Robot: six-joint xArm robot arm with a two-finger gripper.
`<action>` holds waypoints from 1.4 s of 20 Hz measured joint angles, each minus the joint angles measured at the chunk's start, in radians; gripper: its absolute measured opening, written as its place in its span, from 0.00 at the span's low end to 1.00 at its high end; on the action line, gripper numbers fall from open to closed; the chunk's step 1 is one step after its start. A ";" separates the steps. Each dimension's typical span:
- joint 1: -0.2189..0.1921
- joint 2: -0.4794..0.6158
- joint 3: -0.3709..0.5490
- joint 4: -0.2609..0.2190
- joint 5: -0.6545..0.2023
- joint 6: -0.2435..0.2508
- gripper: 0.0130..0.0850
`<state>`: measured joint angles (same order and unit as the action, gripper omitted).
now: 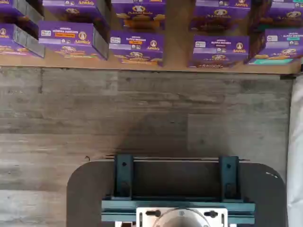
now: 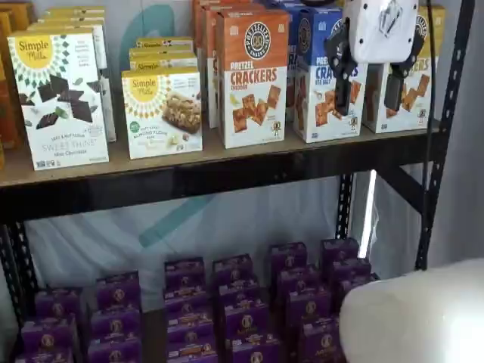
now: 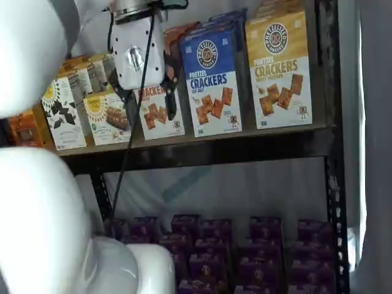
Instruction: Retrieve the yellow and white box located on the top shelf, the sixth one from the left
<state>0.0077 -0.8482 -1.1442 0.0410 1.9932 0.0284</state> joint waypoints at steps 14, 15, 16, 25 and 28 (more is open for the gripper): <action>-0.071 -0.026 0.037 0.020 -0.074 -0.064 1.00; -0.084 -0.024 0.041 0.016 -0.082 -0.079 1.00; -0.104 -0.021 0.044 0.014 -0.092 -0.099 1.00; -0.261 0.039 0.068 -0.028 -0.214 -0.267 1.00; -0.330 0.073 0.063 -0.022 -0.280 -0.334 1.00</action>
<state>-0.3225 -0.7750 -1.0813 0.0188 1.7131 -0.3055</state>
